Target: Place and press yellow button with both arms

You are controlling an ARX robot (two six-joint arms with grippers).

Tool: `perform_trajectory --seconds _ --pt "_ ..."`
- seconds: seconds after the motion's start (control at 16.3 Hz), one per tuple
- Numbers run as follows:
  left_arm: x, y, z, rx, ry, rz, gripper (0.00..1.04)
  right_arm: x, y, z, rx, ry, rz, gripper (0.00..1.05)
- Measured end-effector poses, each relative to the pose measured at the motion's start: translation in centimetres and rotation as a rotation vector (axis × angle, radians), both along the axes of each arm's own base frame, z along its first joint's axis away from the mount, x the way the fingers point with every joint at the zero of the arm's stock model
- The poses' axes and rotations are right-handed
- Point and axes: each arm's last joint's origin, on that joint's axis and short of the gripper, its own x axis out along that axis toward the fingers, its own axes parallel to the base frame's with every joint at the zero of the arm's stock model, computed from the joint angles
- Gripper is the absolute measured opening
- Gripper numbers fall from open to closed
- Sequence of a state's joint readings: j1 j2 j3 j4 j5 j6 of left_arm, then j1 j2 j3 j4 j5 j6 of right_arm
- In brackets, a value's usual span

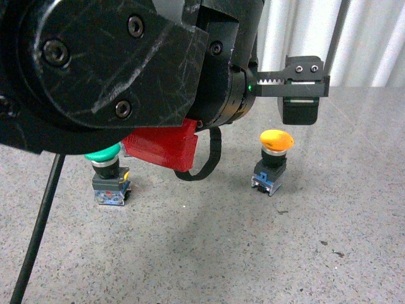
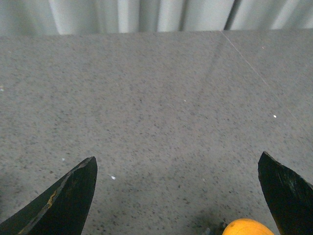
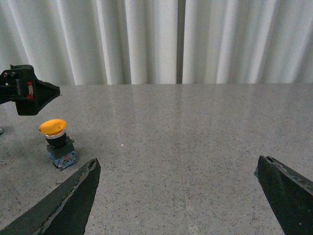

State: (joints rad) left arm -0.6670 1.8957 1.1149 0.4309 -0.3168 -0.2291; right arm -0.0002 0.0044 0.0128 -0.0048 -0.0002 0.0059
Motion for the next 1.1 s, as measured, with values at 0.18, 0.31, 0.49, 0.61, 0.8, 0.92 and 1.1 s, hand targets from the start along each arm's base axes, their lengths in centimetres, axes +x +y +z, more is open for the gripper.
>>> perform_trajectory --seconds 0.18,0.31,0.49,0.61,0.8,0.92,1.1 --pt "0.2 0.2 -0.2 0.046 -0.083 0.134 0.98 0.0 0.0 0.0 0.0 0.0 0.0 0.98" --pt "0.2 0.2 -0.1 0.047 -0.135 0.227 0.98 0.0 0.0 0.0 0.0 0.0 0.0 0.98" --pt "0.3 0.5 0.1 0.018 -0.204 0.33 0.98 0.0 0.0 0.0 0.0 0.0 0.0 0.98" --pt "0.3 0.5 -0.1 0.018 -0.224 0.383 0.98 0.0 0.0 0.0 0.0 0.0 0.0 0.98" --pt "-3.4 6.4 -1.4 0.019 -0.334 0.294 0.66 0.0 0.0 0.0 0.0 0.0 0.0 0.98" --pt "-6.0 12.3 -0.5 0.017 -0.378 0.344 0.43 0.0 0.0 0.0 0.0 0.0 0.0 0.98" --pt "-10.0 16.7 -2.9 0.048 -0.332 0.303 0.08 0.0 0.0 0.0 0.0 0.0 0.0 0.98"
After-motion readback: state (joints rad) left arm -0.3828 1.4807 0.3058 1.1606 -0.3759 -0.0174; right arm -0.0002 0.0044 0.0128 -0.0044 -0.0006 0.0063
